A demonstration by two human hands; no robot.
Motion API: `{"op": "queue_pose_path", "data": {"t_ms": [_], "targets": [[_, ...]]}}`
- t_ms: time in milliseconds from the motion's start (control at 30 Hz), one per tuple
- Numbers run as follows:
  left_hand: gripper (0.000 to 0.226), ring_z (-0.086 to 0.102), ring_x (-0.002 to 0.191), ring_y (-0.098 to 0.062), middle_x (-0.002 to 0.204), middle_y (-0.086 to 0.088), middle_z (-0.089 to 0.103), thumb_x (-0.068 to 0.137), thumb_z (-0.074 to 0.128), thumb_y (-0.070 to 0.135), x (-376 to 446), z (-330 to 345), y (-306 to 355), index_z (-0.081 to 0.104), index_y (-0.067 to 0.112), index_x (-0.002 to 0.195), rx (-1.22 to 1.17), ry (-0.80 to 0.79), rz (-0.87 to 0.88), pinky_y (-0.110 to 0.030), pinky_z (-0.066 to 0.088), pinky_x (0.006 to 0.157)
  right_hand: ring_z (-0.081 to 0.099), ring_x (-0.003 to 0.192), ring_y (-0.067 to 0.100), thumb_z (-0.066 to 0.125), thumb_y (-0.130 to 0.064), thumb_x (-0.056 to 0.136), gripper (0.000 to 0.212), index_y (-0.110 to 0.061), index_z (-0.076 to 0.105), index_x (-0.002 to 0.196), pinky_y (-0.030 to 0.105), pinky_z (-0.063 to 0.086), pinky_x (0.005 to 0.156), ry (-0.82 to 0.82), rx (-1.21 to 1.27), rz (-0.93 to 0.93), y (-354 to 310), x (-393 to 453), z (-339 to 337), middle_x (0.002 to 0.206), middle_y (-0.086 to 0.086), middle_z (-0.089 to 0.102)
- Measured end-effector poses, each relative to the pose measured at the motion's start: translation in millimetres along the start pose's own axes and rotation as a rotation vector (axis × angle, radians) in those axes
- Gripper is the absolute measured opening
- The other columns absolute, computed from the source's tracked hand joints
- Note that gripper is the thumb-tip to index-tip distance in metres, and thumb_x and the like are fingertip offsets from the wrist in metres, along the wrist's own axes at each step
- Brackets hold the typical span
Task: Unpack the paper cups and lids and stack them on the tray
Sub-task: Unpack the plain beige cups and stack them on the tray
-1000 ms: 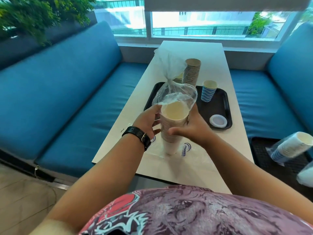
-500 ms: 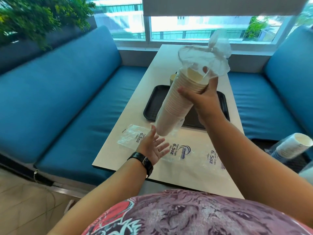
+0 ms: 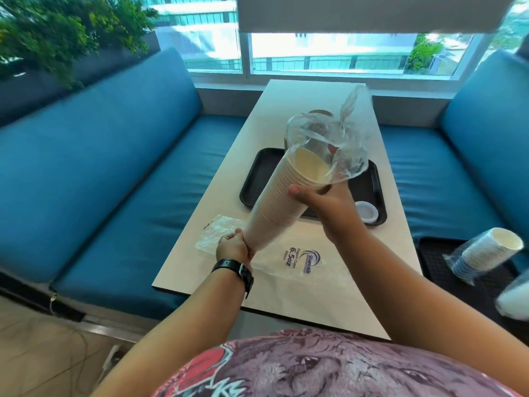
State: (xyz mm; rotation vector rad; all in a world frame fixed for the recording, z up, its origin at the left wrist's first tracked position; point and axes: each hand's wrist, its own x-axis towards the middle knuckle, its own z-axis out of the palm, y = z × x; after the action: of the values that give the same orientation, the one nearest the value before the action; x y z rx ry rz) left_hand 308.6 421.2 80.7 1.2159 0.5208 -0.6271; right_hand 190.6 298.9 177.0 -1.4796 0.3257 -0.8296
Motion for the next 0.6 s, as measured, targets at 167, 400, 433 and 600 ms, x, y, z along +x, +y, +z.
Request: {"op": "queue_pose_path", "data": {"t_ms": [167,400,433,600], "targets": [[0.012,0.057,0.075,-0.021,0.099,-0.008,0.06,0.104,0.048,0.022,1.7,2.2,6.8,0.055,0.016,0.112,0.06,-0.033,0.102,-0.031,0.048,0.058,0.063,0.114,0.027,0.093,-0.038,0.052,0.085,-0.009,0.058,0.124,0.051,0.046,0.102,-0.007,0.089,0.042,4.5,-3.6,1.1,0.117,0.01,0.068],[0.024,0.063,0.093,-0.028,0.103,-0.009,0.066,0.102,0.05,0.036,4.3,4.6,9.4,0.058,0.019,0.117,-0.121,-0.248,-0.013,-0.048,0.052,0.088,0.066,0.103,0.012,0.077,-0.005,0.064,0.052,-0.028,0.058,0.106,0.047,0.05,0.097,0.075,0.209,0.044,5.8,-1.3,3.3,0.102,-0.01,0.071],[0.039,0.063,0.097,-0.029,0.108,-0.01,0.066,0.1,0.049,0.047,3.1,4.4,8.9,0.056,0.016,0.124,-0.132,-0.284,-0.049,-0.048,0.052,0.088,0.066,0.102,0.01,0.078,-0.004,0.064,0.053,-0.027,0.056,0.106,0.045,0.05,0.097,0.097,0.209,0.037,6.3,-0.5,4.6,0.101,-0.01,0.071],[0.067,0.061,0.107,-0.035,0.122,-0.023,0.062,0.094,0.044,0.064,-8.7,4.6,5.1,0.054,0.008,0.129,-0.196,-0.402,-0.198,-0.048,0.054,0.079,0.065,0.101,0.004,0.081,0.0,0.067,0.054,-0.032,0.06,0.105,0.041,0.049,0.097,0.093,0.172,0.001,11.5,4.4,5.7,0.101,-0.014,0.071]]}}
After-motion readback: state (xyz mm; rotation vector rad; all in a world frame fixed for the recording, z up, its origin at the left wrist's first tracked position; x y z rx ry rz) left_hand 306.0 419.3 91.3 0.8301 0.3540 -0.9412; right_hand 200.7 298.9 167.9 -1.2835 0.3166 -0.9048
